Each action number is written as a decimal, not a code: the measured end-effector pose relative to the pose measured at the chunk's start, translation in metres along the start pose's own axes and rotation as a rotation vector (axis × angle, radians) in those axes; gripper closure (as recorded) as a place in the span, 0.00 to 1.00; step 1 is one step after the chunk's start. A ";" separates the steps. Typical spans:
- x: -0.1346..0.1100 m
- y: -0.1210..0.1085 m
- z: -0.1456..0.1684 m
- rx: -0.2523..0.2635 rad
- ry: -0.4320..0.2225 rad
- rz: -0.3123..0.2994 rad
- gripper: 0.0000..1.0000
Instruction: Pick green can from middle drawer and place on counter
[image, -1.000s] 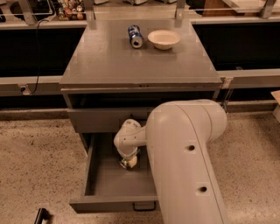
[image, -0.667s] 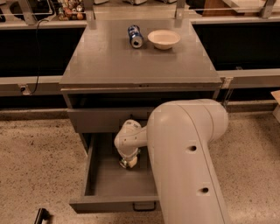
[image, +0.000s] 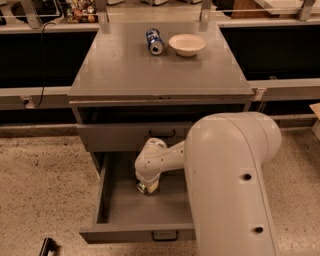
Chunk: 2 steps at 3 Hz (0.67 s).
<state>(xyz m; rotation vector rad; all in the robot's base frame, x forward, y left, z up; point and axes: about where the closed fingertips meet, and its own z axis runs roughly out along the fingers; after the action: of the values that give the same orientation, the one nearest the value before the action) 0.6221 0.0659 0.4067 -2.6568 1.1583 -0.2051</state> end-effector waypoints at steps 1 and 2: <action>-0.004 0.010 0.002 -0.019 -0.029 -0.011 0.32; -0.006 0.011 0.005 -0.029 -0.042 -0.021 0.14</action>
Offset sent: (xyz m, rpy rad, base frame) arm -0.0107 -0.0002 -0.0079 0.0075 0.0551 0.0450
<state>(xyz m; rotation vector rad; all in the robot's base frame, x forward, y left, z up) 0.6109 0.0637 0.3988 -2.6859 1.1292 -0.1370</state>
